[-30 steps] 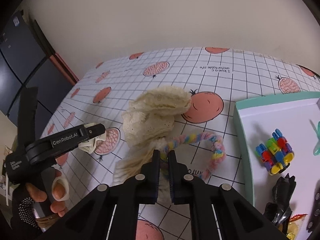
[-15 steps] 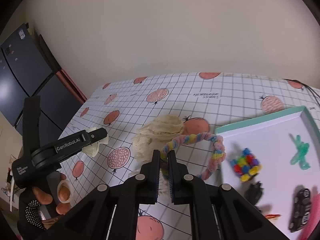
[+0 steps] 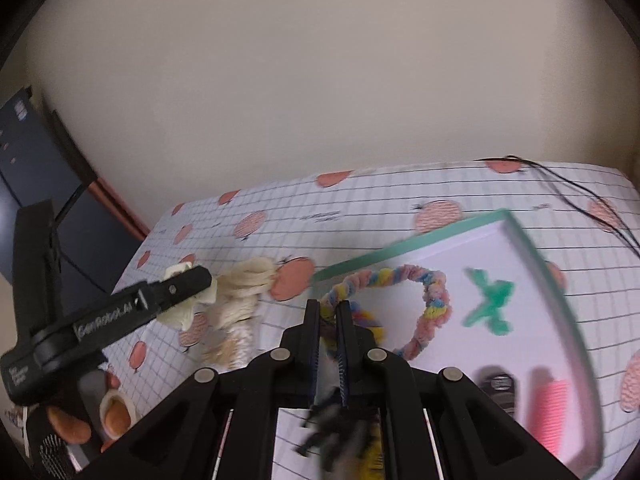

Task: Organize objects
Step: 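Carry the hair clip and pipe cleaner over the tray with both tools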

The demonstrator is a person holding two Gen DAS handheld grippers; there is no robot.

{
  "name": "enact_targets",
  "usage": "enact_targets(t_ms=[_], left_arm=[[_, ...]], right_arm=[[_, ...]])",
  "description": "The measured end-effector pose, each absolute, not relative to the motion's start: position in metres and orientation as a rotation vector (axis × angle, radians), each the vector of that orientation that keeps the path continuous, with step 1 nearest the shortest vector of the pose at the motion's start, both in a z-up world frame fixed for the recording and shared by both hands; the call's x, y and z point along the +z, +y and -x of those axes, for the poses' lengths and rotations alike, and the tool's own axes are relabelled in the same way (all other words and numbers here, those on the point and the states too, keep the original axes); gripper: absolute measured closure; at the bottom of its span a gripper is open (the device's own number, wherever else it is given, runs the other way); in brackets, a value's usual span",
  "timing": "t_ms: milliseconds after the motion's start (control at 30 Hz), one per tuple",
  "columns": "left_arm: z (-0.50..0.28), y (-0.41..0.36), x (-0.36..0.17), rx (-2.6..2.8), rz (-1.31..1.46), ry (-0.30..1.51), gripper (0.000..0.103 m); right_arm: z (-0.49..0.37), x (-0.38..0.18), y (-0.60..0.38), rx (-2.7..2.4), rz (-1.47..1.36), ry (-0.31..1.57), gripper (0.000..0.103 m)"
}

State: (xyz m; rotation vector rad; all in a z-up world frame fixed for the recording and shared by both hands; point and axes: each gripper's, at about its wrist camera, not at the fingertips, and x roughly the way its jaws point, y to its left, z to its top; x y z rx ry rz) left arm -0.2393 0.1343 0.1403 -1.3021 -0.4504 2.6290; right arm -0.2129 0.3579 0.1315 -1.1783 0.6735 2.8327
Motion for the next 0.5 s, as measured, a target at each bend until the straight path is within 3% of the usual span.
enact_targets(t_ms=[500], left_arm=[[0.225, 0.251, 0.121, 2.454, 1.312, -0.229, 0.049]], right_arm=[[0.177, 0.113, 0.444, 2.644, 1.164, 0.793, 0.094]])
